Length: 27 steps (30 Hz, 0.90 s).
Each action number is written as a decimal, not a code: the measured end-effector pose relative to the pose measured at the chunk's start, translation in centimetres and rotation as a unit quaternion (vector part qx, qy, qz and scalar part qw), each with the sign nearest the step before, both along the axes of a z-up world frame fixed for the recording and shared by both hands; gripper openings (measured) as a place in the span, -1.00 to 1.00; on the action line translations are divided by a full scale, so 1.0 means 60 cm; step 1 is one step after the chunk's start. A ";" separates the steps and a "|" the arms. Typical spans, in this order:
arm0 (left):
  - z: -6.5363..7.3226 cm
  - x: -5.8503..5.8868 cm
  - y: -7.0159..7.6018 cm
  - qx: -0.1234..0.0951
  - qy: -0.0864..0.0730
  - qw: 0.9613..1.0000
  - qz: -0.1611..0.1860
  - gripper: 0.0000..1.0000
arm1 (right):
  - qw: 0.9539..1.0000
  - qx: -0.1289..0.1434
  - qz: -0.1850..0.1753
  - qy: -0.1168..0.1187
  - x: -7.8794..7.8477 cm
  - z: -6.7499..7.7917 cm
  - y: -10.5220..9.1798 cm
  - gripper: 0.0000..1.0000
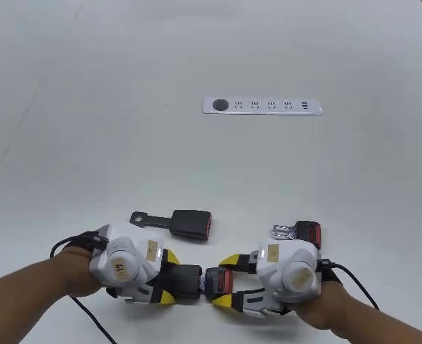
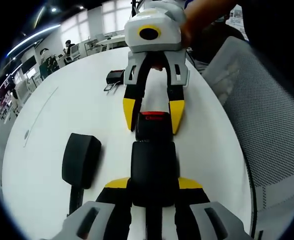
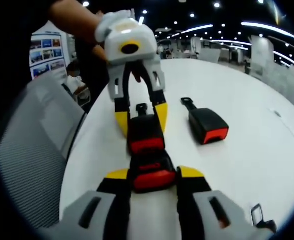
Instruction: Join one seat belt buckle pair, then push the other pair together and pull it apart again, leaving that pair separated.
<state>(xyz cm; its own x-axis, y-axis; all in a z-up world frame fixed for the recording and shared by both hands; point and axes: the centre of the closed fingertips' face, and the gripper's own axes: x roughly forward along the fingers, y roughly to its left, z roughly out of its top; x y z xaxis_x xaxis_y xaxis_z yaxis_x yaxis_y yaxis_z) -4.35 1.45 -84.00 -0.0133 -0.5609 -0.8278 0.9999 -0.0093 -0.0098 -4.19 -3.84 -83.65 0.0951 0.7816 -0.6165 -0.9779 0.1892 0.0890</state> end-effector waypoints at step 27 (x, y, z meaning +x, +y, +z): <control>-0.002 -0.001 0.003 -0.028 0.003 1.000 0.013 -0.33 | 1.000 -0.005 0.005 -0.018 -0.010 0.000 -0.008 -0.31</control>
